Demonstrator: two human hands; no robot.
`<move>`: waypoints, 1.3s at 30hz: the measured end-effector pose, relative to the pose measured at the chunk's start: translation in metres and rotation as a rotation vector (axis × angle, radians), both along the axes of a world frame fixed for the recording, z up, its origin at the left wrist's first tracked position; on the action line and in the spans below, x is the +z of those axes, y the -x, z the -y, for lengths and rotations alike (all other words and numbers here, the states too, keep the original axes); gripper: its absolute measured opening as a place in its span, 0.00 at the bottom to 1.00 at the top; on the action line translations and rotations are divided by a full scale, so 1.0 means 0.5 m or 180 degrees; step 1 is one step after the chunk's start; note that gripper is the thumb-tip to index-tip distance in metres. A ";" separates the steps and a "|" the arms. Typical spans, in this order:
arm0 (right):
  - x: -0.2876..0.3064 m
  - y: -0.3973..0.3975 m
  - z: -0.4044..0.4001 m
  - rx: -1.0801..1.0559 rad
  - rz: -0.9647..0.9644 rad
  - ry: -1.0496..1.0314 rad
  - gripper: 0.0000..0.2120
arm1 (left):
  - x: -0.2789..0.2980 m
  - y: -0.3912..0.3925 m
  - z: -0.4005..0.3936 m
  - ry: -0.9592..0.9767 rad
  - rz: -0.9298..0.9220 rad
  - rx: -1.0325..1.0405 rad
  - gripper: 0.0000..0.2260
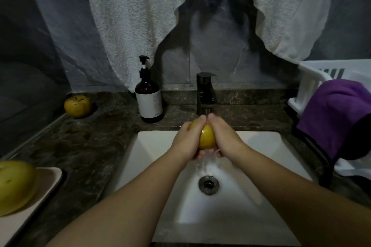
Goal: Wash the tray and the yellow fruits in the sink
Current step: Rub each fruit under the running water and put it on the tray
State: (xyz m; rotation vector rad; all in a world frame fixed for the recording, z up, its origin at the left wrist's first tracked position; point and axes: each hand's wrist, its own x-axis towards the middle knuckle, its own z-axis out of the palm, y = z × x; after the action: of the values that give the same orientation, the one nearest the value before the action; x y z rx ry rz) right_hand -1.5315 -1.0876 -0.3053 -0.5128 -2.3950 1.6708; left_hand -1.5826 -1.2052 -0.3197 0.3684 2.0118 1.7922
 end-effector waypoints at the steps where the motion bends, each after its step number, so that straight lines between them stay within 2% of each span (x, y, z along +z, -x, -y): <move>1: 0.001 -0.001 0.000 -0.0009 0.0127 0.0113 0.22 | -0.001 0.002 -0.001 0.0078 -0.0269 0.0152 0.30; 2: 0.000 0.001 -0.002 -0.0090 0.0089 0.0100 0.22 | 0.000 -0.002 -0.002 0.0081 -0.0301 0.0166 0.30; 4: -0.001 -0.001 -0.003 -0.0108 -0.0284 -0.0586 0.16 | 0.009 -0.010 0.000 -0.0081 0.0182 -0.0067 0.33; 5: -0.006 0.000 -0.006 -0.0112 -0.0457 -0.0700 0.14 | 0.009 -0.009 0.001 -0.0149 0.0295 -0.0117 0.33; 6: -0.009 0.000 -0.007 -0.0045 -0.0448 -0.0609 0.14 | 0.009 -0.007 0.002 -0.0141 0.0161 -0.0079 0.31; 8: -0.005 0.002 0.001 0.0071 -0.0141 -0.0363 0.21 | 0.001 0.001 -0.002 -0.0071 -0.0381 0.0246 0.22; 9: -0.009 0.007 0.001 -0.0054 0.0005 -0.0191 0.24 | 0.000 0.000 -0.003 -0.0075 -0.0437 0.0345 0.20; 10: -0.006 0.009 0.004 -0.0171 0.0002 -0.0048 0.24 | 0.002 -0.003 -0.003 -0.0169 -0.0207 0.0272 0.22; 12: -0.006 0.009 0.005 -0.0299 -0.0331 -0.0294 0.20 | 0.008 -0.008 -0.001 -0.0396 0.0467 0.0046 0.29; 13: -0.012 0.012 0.003 -0.0278 -0.0378 -0.0394 0.19 | 0.009 -0.007 0.000 -0.0409 0.0447 0.0018 0.32; 15: -0.008 0.011 0.005 -0.0082 -0.0128 -0.0423 0.23 | 0.002 0.001 -0.002 -0.0170 -0.0103 0.0187 0.31; 16: -0.010 0.013 0.002 -0.0164 -0.0056 -0.0273 0.25 | -0.001 0.002 -0.003 -0.0136 -0.0184 0.0216 0.31; 19: -0.008 0.007 -0.002 -0.0119 -0.0425 -0.0617 0.21 | 0.007 -0.013 0.002 -0.0283 0.0499 -0.0070 0.33; 22: -0.010 0.005 -0.006 0.0077 -0.0041 -0.0484 0.25 | -0.004 -0.001 -0.004 -0.0175 -0.0196 0.0224 0.25; 23: -0.013 0.008 -0.008 -0.0007 0.0015 -0.0509 0.26 | -0.006 0.002 -0.005 -0.0168 -0.0241 0.0257 0.23; 24: -0.011 0.007 -0.005 -0.0070 -0.0051 -0.0355 0.25 | -0.002 -0.002 -0.005 -0.0217 -0.0060 0.0148 0.25; 26: -0.007 0.006 -0.003 -0.0163 -0.0453 -0.0527 0.21 | 0.009 -0.011 0.001 -0.0267 0.0389 -0.0065 0.32; 27: -0.010 0.008 -0.007 -0.0159 -0.0502 -0.0491 0.20 | 0.006 -0.008 0.000 -0.0226 0.0290 -0.0050 0.33; 29: -0.002 0.006 -0.002 -0.0029 -0.0214 -0.0081 0.21 | -0.002 0.000 -0.003 -0.0119 -0.0296 0.0187 0.27; 30: -0.005 0.008 -0.003 -0.0111 -0.0109 0.0054 0.22 | -0.001 0.000 -0.002 -0.0144 -0.0310 0.0202 0.24; 32: -0.004 0.002 0.002 -0.0091 -0.0300 -0.0005 0.19 | 0.008 -0.010 0.000 -0.0314 0.0159 -0.0033 0.23; 33: -0.008 0.004 0.001 -0.0169 -0.0347 -0.0015 0.18 | 0.008 -0.010 0.002 -0.0343 0.0210 -0.0086 0.23; 36: -0.005 0.001 0.002 -0.0160 0.0047 0.0297 0.22 | -0.001 -0.001 0.000 -0.0090 -0.0247 0.0238 0.21; 37: -0.004 0.000 0.001 -0.0217 0.0062 0.0324 0.23 | -0.003 -0.002 -0.001 -0.0131 -0.0138 0.0179 0.24; 39: -0.005 -0.003 -0.001 -0.0207 -0.0389 -0.0089 0.19 | 0.004 -0.012 0.000 -0.0181 0.0424 -0.0062 0.30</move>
State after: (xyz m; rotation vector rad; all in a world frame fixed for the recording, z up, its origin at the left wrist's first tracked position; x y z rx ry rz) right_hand -1.5300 -1.0871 -0.3077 -0.4648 -2.2872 1.5915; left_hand -1.5765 -1.2051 -0.3176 0.2771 1.8639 1.8151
